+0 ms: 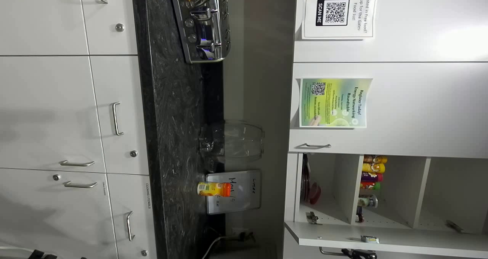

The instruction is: Open the rightmost cupboard door

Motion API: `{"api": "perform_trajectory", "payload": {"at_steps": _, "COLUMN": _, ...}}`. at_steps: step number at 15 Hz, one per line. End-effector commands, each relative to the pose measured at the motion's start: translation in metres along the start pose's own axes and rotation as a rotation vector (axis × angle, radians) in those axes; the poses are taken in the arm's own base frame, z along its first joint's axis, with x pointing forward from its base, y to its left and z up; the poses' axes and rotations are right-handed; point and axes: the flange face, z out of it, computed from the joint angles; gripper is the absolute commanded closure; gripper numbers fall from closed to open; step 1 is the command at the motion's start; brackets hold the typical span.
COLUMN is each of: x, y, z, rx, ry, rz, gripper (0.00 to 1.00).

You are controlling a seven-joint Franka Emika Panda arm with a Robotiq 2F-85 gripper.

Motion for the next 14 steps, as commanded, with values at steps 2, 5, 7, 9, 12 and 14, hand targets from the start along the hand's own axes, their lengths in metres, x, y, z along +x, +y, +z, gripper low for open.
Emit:
{"api": "perform_trajectory", "payload": {"at_steps": 2, "x": 0.050, "y": 0.062, "z": 0.009, "rx": -0.137, "ry": 0.020, "rz": 0.096, "gripper": 0.17}}
{"api": "perform_trajectory", "payload": {"at_steps": 5, "x": 0.050, "y": 0.065, "z": 0.003, "rx": -0.137, "ry": 0.004, "rz": 0.112, "gripper": 0.00}}
{"api": "perform_trajectory", "payload": {"at_steps": 7, "x": 0.051, "y": 0.065, "z": 0.000, "rx": -0.122, "ry": -0.021, "rz": 0.100, "gripper": 0.00}}
{"api": "perform_trajectory", "payload": {"at_steps": 9, "x": 0.053, "y": 0.066, "z": -0.003, "rx": -0.111, "ry": -0.033, "rz": 0.089, "gripper": 0.00}}
{"api": "perform_trajectory", "payload": {"at_steps": 12, "x": 0.054, "y": 0.066, "z": -0.011, "rx": -0.083, "ry": -0.038, "rz": 0.075, "gripper": 0.00}}
{"api": "perform_trajectory", "payload": {"at_steps": 14, "x": 0.055, "y": 0.068, "z": -0.017, "rx": -0.044, "ry": -0.044, "rz": 0.066, "gripper": 0.00}}
